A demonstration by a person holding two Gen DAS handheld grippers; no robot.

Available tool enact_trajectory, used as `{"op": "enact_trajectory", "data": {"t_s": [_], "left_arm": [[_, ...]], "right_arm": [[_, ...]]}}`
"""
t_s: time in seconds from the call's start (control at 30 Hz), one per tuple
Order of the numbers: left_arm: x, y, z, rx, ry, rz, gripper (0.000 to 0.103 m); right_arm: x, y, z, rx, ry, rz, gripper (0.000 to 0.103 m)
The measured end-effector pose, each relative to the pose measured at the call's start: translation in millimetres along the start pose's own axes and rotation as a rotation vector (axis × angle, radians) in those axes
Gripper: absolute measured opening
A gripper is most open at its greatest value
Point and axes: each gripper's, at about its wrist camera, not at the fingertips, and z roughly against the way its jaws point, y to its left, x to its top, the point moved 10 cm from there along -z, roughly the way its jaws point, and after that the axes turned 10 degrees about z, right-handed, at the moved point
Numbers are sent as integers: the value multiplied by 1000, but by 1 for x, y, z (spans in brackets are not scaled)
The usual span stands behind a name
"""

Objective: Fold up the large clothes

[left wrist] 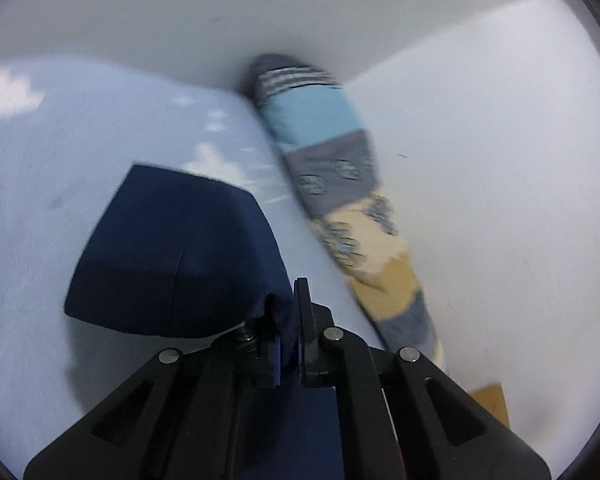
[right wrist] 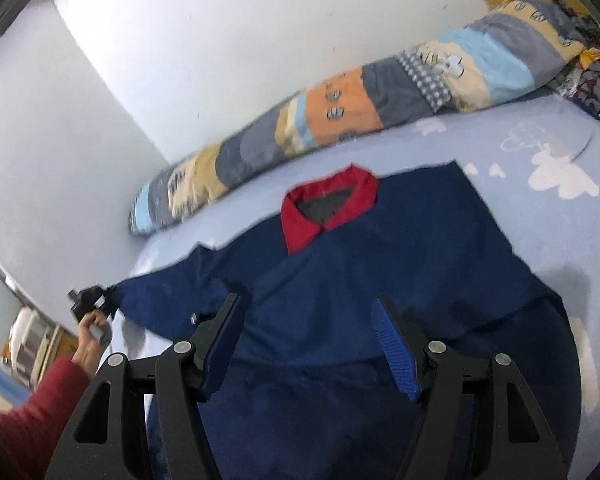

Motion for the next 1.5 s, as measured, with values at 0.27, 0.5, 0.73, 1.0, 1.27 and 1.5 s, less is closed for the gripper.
{"op": "enact_trajectory", "data": {"t_s": [0.27,0.5,0.73,1.0,1.27,1.5], "left_arm": [[-57,-151,54,-74,37,-213,3],[-170,-276,85,-148,121,-389,3],[-341,-351,77,-177,241,-587,3],[-593,-298,4,-37,461,-839,3],[-715,-185,-27,282,458,-1293,19],[-727,-239,40,7,507,-1376,81]], "right_arm": [[23,-4,35,-51,-142,15,69],[41,-30,73,-89,-253,-12,69],[49,-84,125,-119,-348,-124,69],[49,-137,165,-148,-409,-236,69],[46,-146,166,-134,-395,-248,69],[46,-141,161,-114,-391,-261,69]]}}
